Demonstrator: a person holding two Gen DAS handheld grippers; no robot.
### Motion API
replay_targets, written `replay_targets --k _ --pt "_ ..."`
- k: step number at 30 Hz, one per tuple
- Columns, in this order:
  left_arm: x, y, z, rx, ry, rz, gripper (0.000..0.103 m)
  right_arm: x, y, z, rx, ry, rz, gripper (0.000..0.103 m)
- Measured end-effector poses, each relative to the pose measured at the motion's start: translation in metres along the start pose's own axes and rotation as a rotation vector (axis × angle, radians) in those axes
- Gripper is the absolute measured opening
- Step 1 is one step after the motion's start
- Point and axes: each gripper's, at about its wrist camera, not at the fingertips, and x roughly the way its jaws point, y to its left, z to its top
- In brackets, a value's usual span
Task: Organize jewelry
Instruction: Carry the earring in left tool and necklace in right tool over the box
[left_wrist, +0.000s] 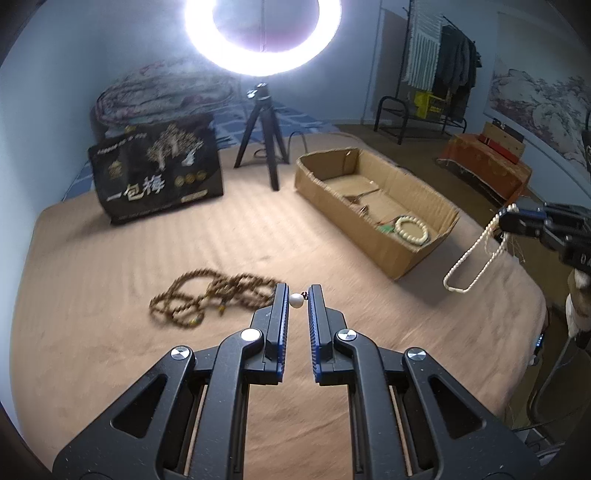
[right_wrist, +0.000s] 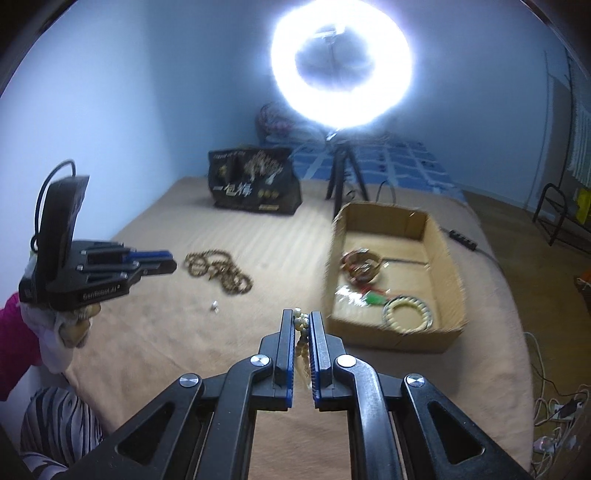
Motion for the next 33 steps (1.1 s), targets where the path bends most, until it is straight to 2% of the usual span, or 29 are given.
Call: replay_targets --k 9,15,33 --pt "0.006 -0.031 0.038 0.023 -0.047 -0.055 0.009 -0.023 -0.035 0.038 0.009 -0.074 -0.056 0.004" --pt "0.021 -0.052 0.057 0.038 -0.053 -0.083 0.009 -0.016 -0.052 0.058 0.009 -0.086 -0.077 0.004" --pt "0.098 -0.095 0.089 0.054 -0.003 -0.135 0.009 0.068 -0.114 0.108 0.065 -0.047 -0.122 0.004"
